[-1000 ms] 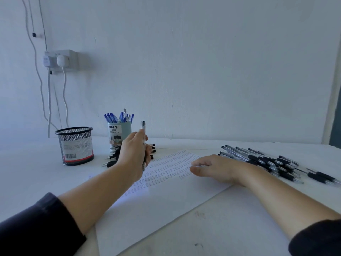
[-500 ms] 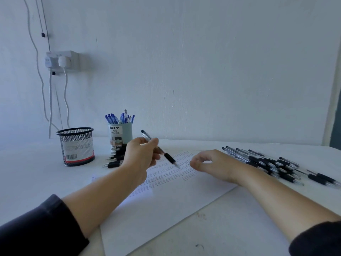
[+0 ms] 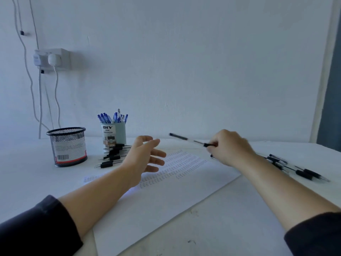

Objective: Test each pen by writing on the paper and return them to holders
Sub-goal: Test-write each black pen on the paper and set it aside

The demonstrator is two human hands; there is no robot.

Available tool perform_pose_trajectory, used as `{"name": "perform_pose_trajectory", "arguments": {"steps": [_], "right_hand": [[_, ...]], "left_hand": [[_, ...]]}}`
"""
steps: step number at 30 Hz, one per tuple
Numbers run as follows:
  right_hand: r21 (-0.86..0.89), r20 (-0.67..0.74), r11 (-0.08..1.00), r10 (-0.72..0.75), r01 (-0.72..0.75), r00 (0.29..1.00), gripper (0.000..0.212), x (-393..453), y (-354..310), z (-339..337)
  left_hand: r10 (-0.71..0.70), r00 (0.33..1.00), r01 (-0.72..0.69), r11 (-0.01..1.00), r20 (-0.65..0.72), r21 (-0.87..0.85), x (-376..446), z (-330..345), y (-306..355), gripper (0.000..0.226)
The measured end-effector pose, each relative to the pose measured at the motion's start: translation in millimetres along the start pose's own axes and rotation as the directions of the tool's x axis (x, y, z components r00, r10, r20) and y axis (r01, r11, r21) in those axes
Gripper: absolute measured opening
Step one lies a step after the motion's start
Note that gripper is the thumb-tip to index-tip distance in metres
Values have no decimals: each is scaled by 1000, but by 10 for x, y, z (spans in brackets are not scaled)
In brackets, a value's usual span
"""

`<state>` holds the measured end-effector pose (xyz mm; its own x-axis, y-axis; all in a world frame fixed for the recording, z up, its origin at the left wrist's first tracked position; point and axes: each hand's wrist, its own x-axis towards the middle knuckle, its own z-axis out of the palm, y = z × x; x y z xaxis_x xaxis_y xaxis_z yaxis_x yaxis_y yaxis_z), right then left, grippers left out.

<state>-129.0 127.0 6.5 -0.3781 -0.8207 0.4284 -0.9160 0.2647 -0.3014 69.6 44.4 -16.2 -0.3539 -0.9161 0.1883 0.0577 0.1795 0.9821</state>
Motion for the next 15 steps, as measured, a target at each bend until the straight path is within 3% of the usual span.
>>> {"name": "perform_pose_trajectory", "arguments": {"steps": [2, 6, 10, 15], "right_hand": [[-159, -122, 969, 170, -189, 978, 10, 41, 179, -87], [-194, -154, 871, 427, -451, 891, 7, 13, 406, -199], [-228, -111, 817, 518, -529, 848, 9, -4, 478, -185], [-252, -73, 814, 524, -524, 849, 9, -44, 458, -149]], "left_hand": [[-19, 1000, 19, 998, 4, 61, 1, -8, -7, 18], [-40, 999, 40, 989, -3, 145, 11, -8, -26, 12], [-43, 999, 43, 982, -2, 184, 38, -24, -35, 7], [-52, 999, 53, 976, -12, 209, 53, -34, -42, 6]]}}
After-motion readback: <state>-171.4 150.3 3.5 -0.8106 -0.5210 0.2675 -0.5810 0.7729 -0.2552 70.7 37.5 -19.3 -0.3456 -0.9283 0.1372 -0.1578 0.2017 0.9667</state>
